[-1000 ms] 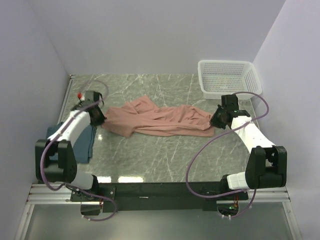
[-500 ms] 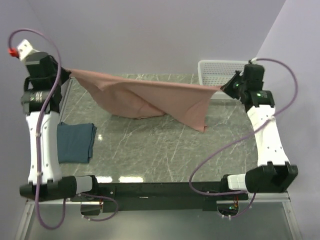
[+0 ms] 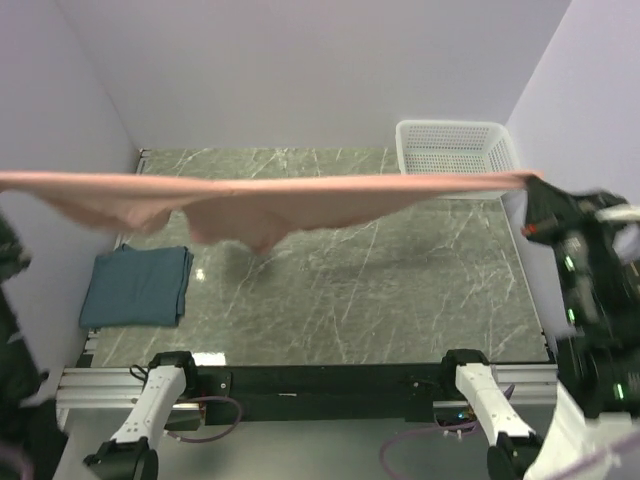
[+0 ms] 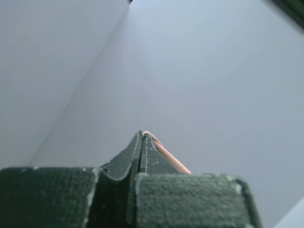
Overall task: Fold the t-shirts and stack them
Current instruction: Flatten the tshirt out
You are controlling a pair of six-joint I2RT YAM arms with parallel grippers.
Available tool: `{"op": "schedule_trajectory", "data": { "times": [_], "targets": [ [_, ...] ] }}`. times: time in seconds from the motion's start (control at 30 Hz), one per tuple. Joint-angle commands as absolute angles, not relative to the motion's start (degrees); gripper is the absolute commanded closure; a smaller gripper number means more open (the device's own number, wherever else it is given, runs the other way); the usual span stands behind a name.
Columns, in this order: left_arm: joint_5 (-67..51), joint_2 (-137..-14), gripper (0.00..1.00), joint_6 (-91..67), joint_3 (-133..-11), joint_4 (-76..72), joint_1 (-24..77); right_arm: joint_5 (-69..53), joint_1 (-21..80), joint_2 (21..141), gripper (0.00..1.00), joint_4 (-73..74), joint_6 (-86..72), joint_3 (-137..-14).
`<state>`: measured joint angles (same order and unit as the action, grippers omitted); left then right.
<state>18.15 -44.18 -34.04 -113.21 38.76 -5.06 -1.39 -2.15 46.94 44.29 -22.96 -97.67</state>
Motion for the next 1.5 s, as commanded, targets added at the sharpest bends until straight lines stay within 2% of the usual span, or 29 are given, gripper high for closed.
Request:
{"op": "schedule_trajectory", "data": {
  "times": [0.0,0.2,0.4,0.5,0.6,0.73,0.9,1.07,1.27,1.47],
  "targets": [
    [24.95,-42.99,1.0,-29.89,-115.66,35.77,-2.47,7.82,-3.34,42.38,1.0,47.45,-16.88,-101.15],
    [25.49,-42.45,1.0,-25.67,-116.37,35.24,1.21,7.66,-3.25,39.73,1.0,47.38,-15.82,-100.81],
    [17.15,-46.75,1.0,-23.56,-105.84,33.14,2.02,1.15,-3.25,43.75,1.0,46.32,-13.28,-97.13],
    [11.96,-49.73,0.99,-22.68,-96.27,30.86,2.02,-1.93,-3.16,45.09,1.0,41.87,-10.73,-89.24],
    [9.32,-52.46,0.99,-22.5,-84.14,24.98,2.02,-0.18,-3.16,45.87,1.0,33.79,-12.3,-73.54],
    [5.54,-58.96,0.98,-22.67,-69.47,15.75,2.02,-0.17,-3.16,51.31,1.0,23.13,-14.15,-61.02],
    [1.77,-74.07,0.99,-24.08,-63.11,4.14,2.02,-0.09,-3.25,63.7,1.0,2.78,-15.56,-47.4],
    [0.44,-90.4,0.99,-24.35,-66.87,2.37,2.02,-1.05,-3.25,81.87,1.0,-3.33,-12.84,-49.48],
    [-0.43,-100.27,0.99,-23.91,-72.06,1.32,1.41,-1.41,-3.16,91.22,1.0,-4.22,-10.2,-55.71],
    [-1.93,-105.02,0.99,-24.52,-79.09,2.9,0.62,-2.37,-3.16,98.34,1.0,-0.97,-10.02,-64.41]
  ]
}}
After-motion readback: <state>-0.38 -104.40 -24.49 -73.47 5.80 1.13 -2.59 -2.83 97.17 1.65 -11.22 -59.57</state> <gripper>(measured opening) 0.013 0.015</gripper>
